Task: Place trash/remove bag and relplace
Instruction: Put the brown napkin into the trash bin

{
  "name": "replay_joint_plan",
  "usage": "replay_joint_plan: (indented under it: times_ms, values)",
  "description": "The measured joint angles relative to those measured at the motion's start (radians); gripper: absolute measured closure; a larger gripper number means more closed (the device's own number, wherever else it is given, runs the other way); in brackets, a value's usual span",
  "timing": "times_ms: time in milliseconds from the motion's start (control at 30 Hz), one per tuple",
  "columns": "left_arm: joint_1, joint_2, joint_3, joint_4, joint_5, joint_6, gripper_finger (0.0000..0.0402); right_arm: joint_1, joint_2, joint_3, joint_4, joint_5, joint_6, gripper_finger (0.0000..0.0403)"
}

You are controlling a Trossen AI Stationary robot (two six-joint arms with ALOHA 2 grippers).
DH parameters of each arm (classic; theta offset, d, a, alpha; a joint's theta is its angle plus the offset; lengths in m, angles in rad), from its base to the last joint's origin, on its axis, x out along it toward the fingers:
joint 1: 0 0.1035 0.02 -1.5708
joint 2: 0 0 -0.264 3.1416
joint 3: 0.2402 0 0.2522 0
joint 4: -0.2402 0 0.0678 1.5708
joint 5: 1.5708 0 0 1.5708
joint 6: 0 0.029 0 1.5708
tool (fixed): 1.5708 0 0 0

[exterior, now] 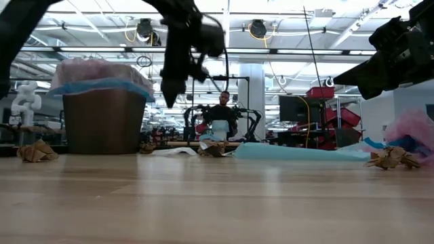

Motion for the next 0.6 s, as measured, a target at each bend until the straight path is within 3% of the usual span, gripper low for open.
replay_joint_plan:
  times_ms: [233, 500, 600]
  values:
    - [0.049, 0.033, -0.074, -0.041, -0.007, -0.051, 0.0233, 0.0, 0.0, 0.0, 0.0, 0.0, 0.0, 0.0403]
    - [0.122, -0.027, -0.248, 0.234, -0.005, 0.002, 0.0233, 0.0, 0.0, 0.0, 0.0, 0.0, 0.0, 0.0403]
    - [0.147, -0.027, -0.273, 0.268, -0.004, 0.025, 0.0233, 0.0, 0.0, 0.0, 0.0, 0.0, 0.0, 0.0403]
